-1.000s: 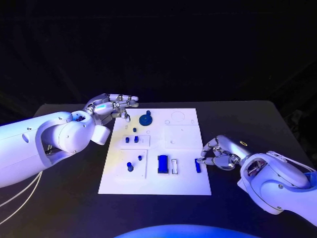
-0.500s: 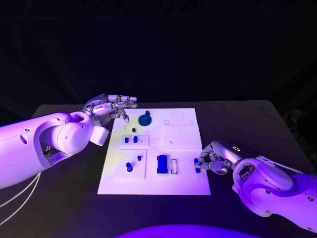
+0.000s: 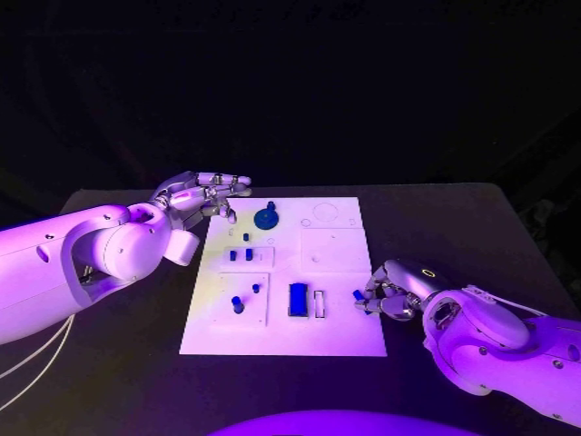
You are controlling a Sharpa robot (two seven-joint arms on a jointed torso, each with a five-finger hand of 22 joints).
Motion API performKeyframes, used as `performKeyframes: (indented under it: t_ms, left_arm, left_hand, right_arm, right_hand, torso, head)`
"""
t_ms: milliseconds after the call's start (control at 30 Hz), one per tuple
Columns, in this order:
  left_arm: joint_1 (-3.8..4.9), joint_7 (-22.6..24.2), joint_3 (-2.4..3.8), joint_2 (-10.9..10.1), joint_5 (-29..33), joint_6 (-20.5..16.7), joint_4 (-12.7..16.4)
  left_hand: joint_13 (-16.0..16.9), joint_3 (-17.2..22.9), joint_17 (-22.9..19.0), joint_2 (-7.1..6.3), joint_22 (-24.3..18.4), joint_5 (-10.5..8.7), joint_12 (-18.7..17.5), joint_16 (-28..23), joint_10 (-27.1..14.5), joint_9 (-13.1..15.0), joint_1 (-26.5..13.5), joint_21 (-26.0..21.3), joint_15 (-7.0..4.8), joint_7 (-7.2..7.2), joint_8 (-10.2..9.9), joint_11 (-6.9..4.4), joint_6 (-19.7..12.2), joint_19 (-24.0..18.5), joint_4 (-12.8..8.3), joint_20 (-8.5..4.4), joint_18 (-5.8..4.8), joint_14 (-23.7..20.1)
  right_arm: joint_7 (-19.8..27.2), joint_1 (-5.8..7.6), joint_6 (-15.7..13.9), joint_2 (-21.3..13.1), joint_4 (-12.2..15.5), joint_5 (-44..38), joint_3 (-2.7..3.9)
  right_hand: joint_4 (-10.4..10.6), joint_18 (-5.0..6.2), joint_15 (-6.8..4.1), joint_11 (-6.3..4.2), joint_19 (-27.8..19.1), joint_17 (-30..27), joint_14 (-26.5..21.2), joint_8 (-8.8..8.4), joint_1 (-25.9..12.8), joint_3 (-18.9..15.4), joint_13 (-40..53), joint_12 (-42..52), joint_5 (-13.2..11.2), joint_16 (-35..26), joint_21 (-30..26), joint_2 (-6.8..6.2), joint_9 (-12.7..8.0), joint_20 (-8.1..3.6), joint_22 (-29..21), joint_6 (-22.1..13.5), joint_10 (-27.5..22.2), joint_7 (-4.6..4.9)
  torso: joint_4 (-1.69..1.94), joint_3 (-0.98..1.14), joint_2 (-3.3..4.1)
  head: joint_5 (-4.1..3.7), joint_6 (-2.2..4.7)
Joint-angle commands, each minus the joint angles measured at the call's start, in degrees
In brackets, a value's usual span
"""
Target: Assemble the parts on the task board
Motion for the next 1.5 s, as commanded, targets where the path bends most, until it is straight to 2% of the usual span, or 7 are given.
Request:
performKeyframes:
  t_ms: [33,200,533,833,1033,1267,1500]
  left_arm:
    - [0.02,0.1,0.02,0.0,0.2,1.0,0.2]
    - [0.02,-0.1,0.02,-0.1,0.2,1.0,0.2]
    - [0.02,-0.3,0.02,-0.1,0.2,1.0,0.3]
    - [0.02,-0.5,0.02,-0.1,0.2,0.9,0.2]
    - [0.02,-0.5,0.02,0.0,0.2,0.9,0.2]
    - [0.01,-0.5,0.02,0.1,0.2,0.8,0.1]
    - [0.01,-0.6,0.02,0.2,0.2,0.8,0.1]
  left_hand:
    - [-0.1,0.0,-0.1,0.22,0.1,0.17,0.3,0.2,-0.5,-0.1,-0.5,0.2,-0.03,0.00,0.2,-0.05,-0.3,-0.5,0.2,0.00,0.62,-0.3]
    - [-0.1,0.0,-0.1,0.22,0.1,0.17,0.3,0.2,-0.5,-0.1,-0.5,0.2,-0.03,0.00,0.2,-0.05,-0.3,-0.5,0.2,0.00,0.62,-0.3]
    - [-0.1,0.0,-0.1,0.25,0.1,0.18,0.3,0.2,-0.5,-0.1,-0.5,0.3,-0.02,0.00,0.2,-0.05,-0.3,-0.5,0.2,0.00,0.62,-0.3]
    - [-0.1,0.0,-0.1,0.28,0.2,0.19,0.3,0.3,-0.5,-0.1,-0.5,0.3,-0.03,-0.01,0.3,-0.05,-0.3,-0.6,0.2,0.01,0.63,-0.3]
    - [-0.1,0.1,-0.1,0.31,0.2,0.21,0.3,0.3,-0.5,-0.1,-0.5,0.4,-0.03,-0.02,0.3,-0.05,-0.3,-0.6,0.2,0.01,0.63,-0.3]
    - [-0.1,0.1,-0.1,0.35,0.3,0.22,0.3,0.3,-0.6,-0.1,-0.4,0.4,-0.03,-0.02,0.3,-0.06,-0.3,-0.7,0.2,0.01,0.64,-0.3]
    - [-0.1,0.1,-0.1,0.35,0.3,0.22,0.3,0.3,-0.6,-0.1,-0.4,0.4,-0.03,-0.02,0.3,-0.06,-0.3,-0.7,0.2,0.01,0.64,-0.3]
  right_arm:
    - [-1.0,-0.57,3.0,0.5,-0.3,-1.9,-0.13]
    - [-1.1,-1.10,4.6,1.3,-0.7,-3.5,-0.13]
    - [-1.7,-1.39,10.8,2.1,-1.6,-13.1,-0.15]
    - [-1.8,-1.41,13.9,2.5,-1.5,-17.3,-0.16]
    - [-2.1,-1.41,9.4,2.4,-1.0,-14.4,-0.15]
    - [-2.0,-1.01,2.5,2.1,0.6,-5.8,-0.05]
    - [-1.8,0.19,-2.6,2.5,1.5,2.6,0.07]
  right_hand:
    - [0.5,-0.38,-0.51,-0.63,5.9,6.2,4.3,0.05,-0.7,-0.1,-6.4,-0.2,-0.4,-0.2,0.3,-0.25,-0.1,-0.10,15.1,0.4,0.3,-0.15]
    - [0.5,-0.38,-0.53,-0.67,5.9,6.3,4.3,0.11,-0.6,-0.2,-6.5,-0.3,-0.8,-0.2,0.3,-0.97,0.1,-0.13,15.1,0.4,0.2,-0.21]
    - [-2.5,-0.38,-0.38,-0.41,5.9,5.7,4.1,-0.30,3.7,0.9,-7.3,-2.1,-1.6,-0.6,0.3,-3.54,0.3,-0.07,15.1,-0.6,-0.8,0.18]
    - [-5.0,-0.38,-0.25,-0.33,5.9,6.4,4.2,-0.60,7.8,3.8,-7.6,-2.8,0.9,-0.3,0.3,-3.88,0.1,0.05,15.1,-0.6,-1.4,0.35]
    - [-5.5,-0.38,-0.81,-1.05,5.9,7.1,4.4,-0.32,9.3,8.5,-7.2,-2.0,9.3,0.1,0.3,-2.33,0.2,-0.34,15.1,0.4,-0.9,-0.48]
    - [-5.5,-0.38,-1.02,-1.29,5.9,7.9,4.5,0.64,7.8,13.3,-7.1,-1.6,13.2,0.5,0.3,-3.28,1.4,-0.64,15.1,0.2,-0.2,-0.69]
    - [-5.6,-0.38,-1.04,-1.24,5.9,8.0,4.6,1.63,5.5,18.4,-7.1,-1.5,14.2,0.6,0.3,-4.86,2.9,-0.68,15.1,-0.4,0.1,-0.66]
  torso:
    - [-0.02,0.00,-0.03]
    - [-0.02,0.02,0.00]
    - [-0.02,-0.05,-0.06]
    - [0.01,-0.05,-0.08]
    - [-0.03,0.00,-0.09]
    - [0.00,-0.05,-0.10]
    - [0.04,-0.04,-0.05]
  head:
    - [0.12,-0.10]
    - [0.08,-0.18]
    - [0.01,-0.38]
    - [-0.14,-0.54]
    - [0.03,-0.45]
    - [-0.01,-0.36]
    - [0.05,-0.22]
